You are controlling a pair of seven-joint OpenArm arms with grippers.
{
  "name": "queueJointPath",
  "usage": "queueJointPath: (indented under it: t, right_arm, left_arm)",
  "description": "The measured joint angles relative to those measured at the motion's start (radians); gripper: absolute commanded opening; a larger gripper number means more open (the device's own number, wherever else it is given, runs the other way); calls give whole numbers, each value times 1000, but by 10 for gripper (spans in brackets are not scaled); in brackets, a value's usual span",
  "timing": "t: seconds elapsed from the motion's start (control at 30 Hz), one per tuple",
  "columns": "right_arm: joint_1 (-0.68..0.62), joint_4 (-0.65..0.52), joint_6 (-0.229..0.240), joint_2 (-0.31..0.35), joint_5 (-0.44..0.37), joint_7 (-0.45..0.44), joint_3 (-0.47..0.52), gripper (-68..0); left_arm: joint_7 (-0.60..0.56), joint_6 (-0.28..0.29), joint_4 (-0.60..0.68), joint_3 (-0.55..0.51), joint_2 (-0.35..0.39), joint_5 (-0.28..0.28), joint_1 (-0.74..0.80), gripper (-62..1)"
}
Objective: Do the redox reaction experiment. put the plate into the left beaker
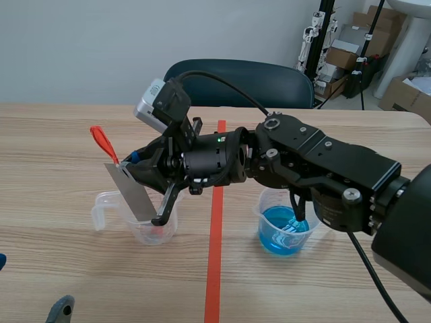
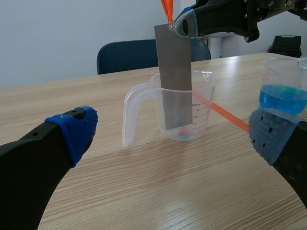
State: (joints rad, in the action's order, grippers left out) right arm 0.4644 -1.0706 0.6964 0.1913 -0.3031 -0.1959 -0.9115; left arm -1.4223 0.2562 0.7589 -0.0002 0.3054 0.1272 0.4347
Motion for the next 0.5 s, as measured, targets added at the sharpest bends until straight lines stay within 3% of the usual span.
queueJointPath:
  t: [0.5]
  right_arm:
    - [-22,0,0,0,-2,2,0,-669]
  left_arm:
    - [0,0,0,0,0,0,0,14]
